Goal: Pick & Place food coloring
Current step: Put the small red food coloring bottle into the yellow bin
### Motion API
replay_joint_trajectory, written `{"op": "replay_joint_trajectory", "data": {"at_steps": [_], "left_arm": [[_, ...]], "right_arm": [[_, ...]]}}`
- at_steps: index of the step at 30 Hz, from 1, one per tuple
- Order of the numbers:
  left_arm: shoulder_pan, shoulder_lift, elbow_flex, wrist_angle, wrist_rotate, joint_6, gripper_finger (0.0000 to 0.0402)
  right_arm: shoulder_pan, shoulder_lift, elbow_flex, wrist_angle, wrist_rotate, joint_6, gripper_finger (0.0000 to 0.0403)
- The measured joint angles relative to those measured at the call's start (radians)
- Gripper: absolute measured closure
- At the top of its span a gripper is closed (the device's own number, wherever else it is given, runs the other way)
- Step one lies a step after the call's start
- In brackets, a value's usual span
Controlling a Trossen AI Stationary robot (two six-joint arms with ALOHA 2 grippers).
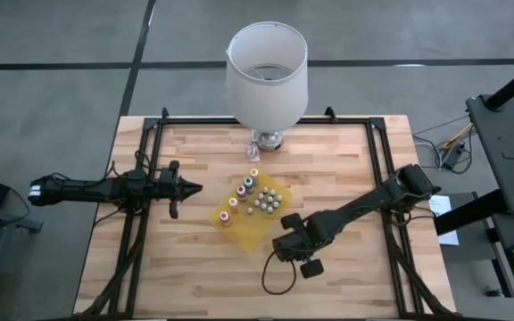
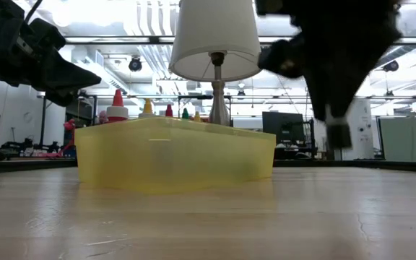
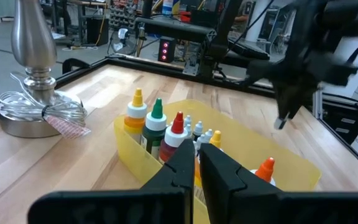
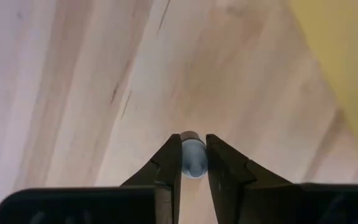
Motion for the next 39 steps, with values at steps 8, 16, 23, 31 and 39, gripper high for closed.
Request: {"op": "replay_joint_trajectory", "data": {"at_steps": [8,16,23,31,39], "left_arm": [[0.000,0.002,0.000,-0.002,0.000,0.000,0.0401],[0.000,0.002,0.000,-0.002,0.000,0.000,0.0401],[0.000,0.002,0.000,-0.002,0.000,0.000,0.0401],[0.000,0.002,0.000,-0.002,0.000,0.000,0.0401],[0.000,0.002,0.000,-0.002,0.000,0.000,0.0401]], "right_arm": [[-0.057,0.004,0.190,-0.117,0.000,0.017,0.0357],[-0.111,0.006,0.294,-0.128,0.001,0.023,0.0357],[-0.136,0.007,0.335,-0.166,0.001,0.043,0.0357],[-0.185,0.007,0.409,-0.211,0.000,0.114,0.0357],[-0.215,0.072,0.517,-0.288,0.000,0.133,0.0357]]}}
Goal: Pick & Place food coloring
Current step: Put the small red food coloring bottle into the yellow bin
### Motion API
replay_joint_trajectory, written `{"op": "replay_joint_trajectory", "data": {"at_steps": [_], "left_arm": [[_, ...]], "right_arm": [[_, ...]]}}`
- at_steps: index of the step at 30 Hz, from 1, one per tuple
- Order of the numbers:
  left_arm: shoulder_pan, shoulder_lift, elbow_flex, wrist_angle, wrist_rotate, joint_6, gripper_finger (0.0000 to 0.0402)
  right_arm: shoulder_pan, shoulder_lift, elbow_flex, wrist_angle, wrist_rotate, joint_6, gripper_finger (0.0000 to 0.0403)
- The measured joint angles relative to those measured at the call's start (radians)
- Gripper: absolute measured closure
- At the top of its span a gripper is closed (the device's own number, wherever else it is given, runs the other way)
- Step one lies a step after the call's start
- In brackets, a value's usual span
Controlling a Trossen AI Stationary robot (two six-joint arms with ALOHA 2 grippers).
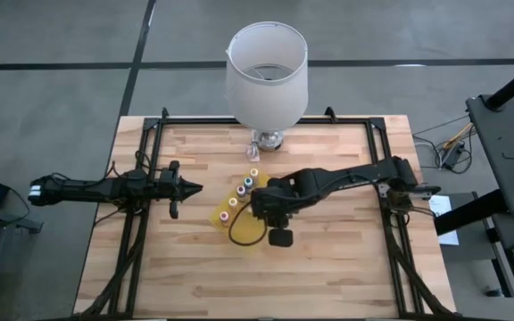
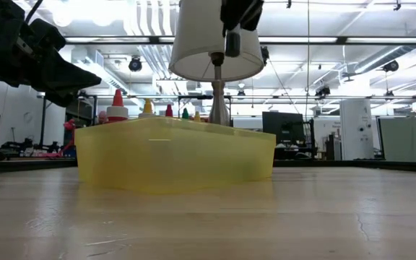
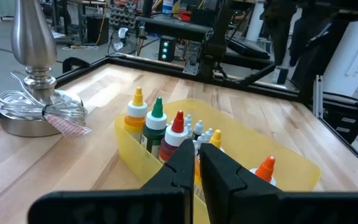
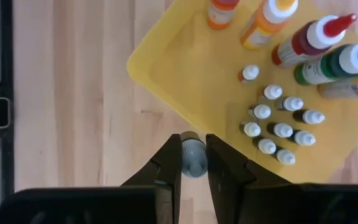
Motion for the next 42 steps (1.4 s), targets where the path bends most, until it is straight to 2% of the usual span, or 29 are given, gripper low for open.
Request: {"op": "replay_joint_trajectory", "data": {"at_steps": [14,32,42], "left_arm": [[0.000,0.000,0.000,-0.002,0.000,0.000,0.0401],[0.000,0.000,0.000,-0.004,0.000,0.000,0.0401],[0.000,0.000,0.000,-0.005,0.000,0.000,0.0401]], "right_arm": [[-0.020,0.197,0.230,-0.042,-0.004,-0.006,0.0358],[-0.121,0.294,0.226,-0.048,-0.008,0.080,0.0358],[-0.131,0.341,0.223,-0.043,-0.027,0.138,0.0358]]}}
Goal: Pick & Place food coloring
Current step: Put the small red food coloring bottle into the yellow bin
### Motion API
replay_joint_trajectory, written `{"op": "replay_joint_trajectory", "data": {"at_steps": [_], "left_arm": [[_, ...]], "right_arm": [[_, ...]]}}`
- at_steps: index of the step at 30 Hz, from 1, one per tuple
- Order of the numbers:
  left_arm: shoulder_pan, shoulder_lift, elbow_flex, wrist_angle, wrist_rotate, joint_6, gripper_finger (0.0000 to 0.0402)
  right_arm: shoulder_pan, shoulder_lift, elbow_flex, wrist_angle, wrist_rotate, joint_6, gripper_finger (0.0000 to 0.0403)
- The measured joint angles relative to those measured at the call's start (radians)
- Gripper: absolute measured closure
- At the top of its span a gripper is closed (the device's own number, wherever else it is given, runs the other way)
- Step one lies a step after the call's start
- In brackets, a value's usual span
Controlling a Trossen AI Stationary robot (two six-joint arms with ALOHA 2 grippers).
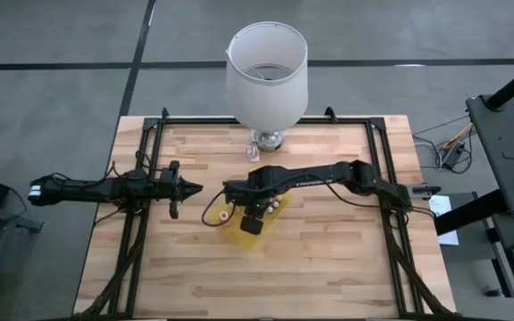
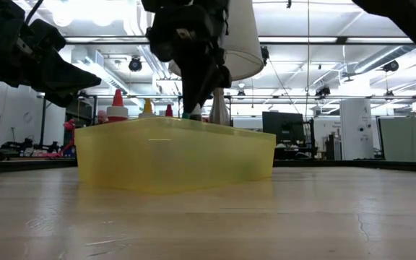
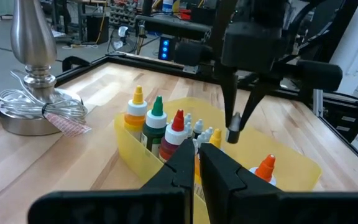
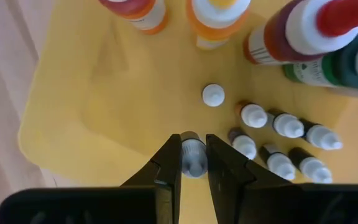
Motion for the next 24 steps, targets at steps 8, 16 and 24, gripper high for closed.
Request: {"op": "replay_joint_trajectory", "data": {"at_steps": [8,16,24], "left_arm": [[0.000,0.000,0.000,0.000,0.000,0.000,0.0401],[0.000,0.000,0.000,0.000,0.000,0.000,0.0401],[0.000,0.000,0.000,0.000,0.000,0.000,0.0401]], "right_arm": [[0.015,0.003,-0.025,0.044,0.000,0.049,0.0358],[0.020,-0.001,-0.042,0.067,0.001,0.076,0.0358],[0.020,-0.003,-0.079,0.072,0.003,0.074,0.0358]]}}
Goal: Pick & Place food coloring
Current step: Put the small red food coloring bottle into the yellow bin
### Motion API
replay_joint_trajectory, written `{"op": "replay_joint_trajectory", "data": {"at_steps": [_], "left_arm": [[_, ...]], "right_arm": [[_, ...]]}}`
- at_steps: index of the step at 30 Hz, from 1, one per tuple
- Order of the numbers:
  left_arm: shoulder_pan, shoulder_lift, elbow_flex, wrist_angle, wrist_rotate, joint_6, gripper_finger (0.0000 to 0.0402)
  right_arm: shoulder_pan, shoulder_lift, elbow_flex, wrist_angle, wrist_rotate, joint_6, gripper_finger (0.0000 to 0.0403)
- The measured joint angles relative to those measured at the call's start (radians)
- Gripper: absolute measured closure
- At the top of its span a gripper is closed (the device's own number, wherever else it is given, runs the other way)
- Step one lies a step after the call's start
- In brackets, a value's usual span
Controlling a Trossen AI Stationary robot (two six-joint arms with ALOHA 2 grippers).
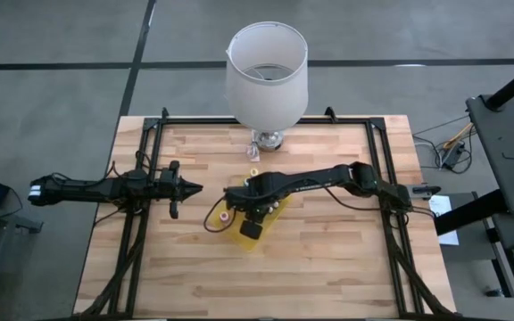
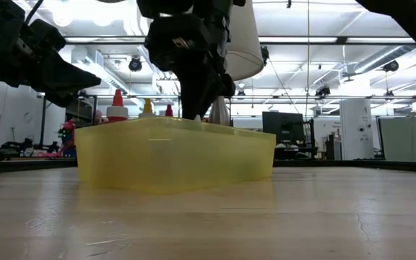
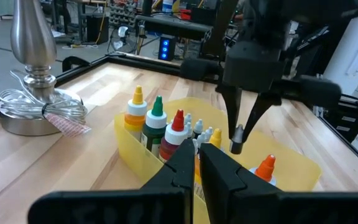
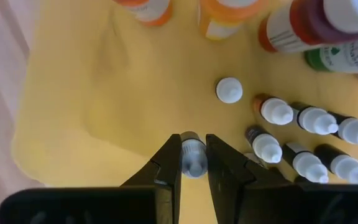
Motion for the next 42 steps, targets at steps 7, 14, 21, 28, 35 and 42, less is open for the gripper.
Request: {"op": "replay_joint_trajectory", "data": {"at_steps": [7,14,21,28,35,42], "left_arm": [[0.000,0.000,0.000,0.000,0.000,0.000,0.0401],[0.000,0.000,0.000,0.000,0.000,0.000,0.0401],[0.000,0.000,0.000,0.000,0.000,0.000,0.0401],[0.000,0.000,0.000,0.000,0.000,0.000,0.0401],[0.000,0.000,0.000,0.000,0.000,0.000,0.0401],[0.000,0.000,0.000,0.000,0.000,0.000,0.0401]], "right_arm": [[0.005,-0.002,-0.049,0.019,0.071,0.053,0.0358],[0.011,-0.008,-0.052,0.047,0.123,0.128,0.0358],[0.029,-0.035,-0.102,0.077,0.131,0.150,0.0358],[0.033,-0.113,-0.230,0.146,0.132,0.155,0.0358],[0.033,-0.130,-0.299,0.211,0.132,0.154,0.0358],[0.032,-0.130,-0.342,0.307,0.131,0.180,0.0358]]}}
